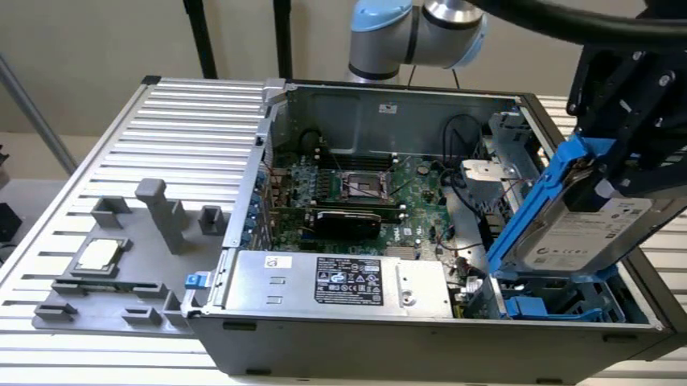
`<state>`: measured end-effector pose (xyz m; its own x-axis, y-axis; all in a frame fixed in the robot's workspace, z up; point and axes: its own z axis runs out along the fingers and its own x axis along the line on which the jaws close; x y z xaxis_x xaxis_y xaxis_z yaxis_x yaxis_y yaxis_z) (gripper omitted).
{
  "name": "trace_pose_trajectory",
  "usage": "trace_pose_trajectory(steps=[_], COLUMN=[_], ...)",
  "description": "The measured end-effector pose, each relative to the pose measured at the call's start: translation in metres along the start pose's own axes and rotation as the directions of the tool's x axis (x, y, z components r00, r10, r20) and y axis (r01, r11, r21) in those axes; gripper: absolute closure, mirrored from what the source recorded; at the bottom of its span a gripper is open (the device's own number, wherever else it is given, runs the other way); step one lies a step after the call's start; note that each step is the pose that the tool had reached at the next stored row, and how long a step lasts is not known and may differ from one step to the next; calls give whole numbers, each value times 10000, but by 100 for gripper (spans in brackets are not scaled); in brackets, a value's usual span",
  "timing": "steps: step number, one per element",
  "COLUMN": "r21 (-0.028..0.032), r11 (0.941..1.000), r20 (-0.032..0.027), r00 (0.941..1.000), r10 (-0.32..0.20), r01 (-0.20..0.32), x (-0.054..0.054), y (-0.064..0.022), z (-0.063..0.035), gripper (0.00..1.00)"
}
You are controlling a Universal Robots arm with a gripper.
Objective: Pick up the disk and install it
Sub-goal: 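Pick up the disk, then insert the disk into the insertion slot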
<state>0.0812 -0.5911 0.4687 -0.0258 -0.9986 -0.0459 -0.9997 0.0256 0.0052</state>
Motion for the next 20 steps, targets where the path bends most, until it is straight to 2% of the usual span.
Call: trace_pose_trajectory(steps=[6,20], r21=[-3,-6], r11=[10000,10000], r20=[0,0], r00=[10000,10000], r10=[-6,-8], r01=[6,8], x=[1,1], y=[-261,-268], z=[45,46], gripper=[100,100])
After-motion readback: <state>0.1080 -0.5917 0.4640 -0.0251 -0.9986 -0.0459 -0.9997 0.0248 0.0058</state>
